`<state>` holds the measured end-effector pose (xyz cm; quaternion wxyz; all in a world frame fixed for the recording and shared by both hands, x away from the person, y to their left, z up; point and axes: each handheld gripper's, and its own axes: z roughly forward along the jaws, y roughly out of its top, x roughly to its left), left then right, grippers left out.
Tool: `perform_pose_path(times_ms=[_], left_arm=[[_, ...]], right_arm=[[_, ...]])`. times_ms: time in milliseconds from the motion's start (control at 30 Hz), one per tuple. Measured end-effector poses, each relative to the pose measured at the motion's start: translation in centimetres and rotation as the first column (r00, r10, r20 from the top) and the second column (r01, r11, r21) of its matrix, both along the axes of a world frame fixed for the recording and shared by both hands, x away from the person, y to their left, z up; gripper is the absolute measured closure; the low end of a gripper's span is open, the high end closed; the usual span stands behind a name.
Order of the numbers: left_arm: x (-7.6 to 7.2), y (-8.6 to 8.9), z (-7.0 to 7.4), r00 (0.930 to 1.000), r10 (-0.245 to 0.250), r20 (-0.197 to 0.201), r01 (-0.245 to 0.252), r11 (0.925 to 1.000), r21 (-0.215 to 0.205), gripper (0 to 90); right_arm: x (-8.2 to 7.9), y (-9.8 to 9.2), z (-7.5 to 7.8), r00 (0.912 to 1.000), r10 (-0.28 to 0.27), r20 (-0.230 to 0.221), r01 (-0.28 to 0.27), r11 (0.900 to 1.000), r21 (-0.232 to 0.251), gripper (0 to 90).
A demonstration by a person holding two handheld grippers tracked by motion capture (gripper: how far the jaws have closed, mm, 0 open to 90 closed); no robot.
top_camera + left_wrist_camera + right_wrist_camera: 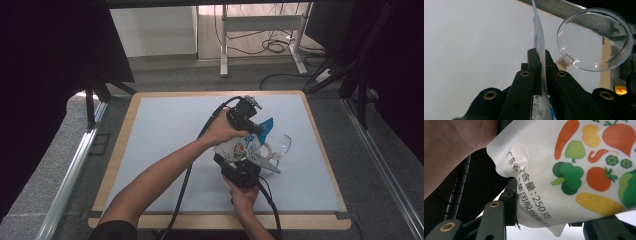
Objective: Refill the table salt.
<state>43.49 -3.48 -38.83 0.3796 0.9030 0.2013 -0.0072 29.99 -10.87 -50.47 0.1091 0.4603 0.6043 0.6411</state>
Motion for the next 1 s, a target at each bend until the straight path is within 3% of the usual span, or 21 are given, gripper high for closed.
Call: perform_pose_path(times_ms=[1000], left_arm=[[0.29,0.16,-0.06,0.9997,-0.018,-0.016,0.018,0.9998,0.006,89.9]], right_arm=[[0.04,0.19,0.12,0.9999,-0.001,0.014,0.001,1.0,-0.009,55.2]])
